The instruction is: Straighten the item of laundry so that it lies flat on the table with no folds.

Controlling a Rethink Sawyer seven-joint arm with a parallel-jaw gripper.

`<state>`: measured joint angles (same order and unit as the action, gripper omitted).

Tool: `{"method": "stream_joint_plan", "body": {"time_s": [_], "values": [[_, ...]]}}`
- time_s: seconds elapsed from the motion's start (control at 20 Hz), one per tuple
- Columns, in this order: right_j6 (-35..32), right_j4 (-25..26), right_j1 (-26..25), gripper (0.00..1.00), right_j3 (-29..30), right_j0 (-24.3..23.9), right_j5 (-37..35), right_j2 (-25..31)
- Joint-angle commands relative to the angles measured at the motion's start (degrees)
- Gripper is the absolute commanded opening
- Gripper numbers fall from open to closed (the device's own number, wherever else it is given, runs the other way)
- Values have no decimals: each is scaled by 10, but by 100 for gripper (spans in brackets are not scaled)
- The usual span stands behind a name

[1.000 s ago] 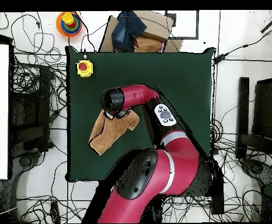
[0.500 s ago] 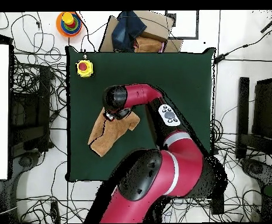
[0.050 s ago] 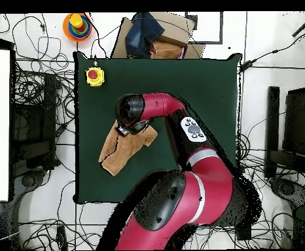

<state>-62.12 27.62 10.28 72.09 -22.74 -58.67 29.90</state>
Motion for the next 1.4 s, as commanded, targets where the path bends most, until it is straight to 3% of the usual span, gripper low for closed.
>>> {"method": "stream_joint_plan", "body": {"time_s": [0.05, 0.35, 0.65, 1.4], "values": [[56, -27, -22, 100, 54, -14, -39, 37], [11, 35, -7, 100, 42, 15, 80, 7], [-11, 74, 30, 100, 42, 37, 111, -20], [6, 125, 19, 100, 10, 46, 145, -42]]}}
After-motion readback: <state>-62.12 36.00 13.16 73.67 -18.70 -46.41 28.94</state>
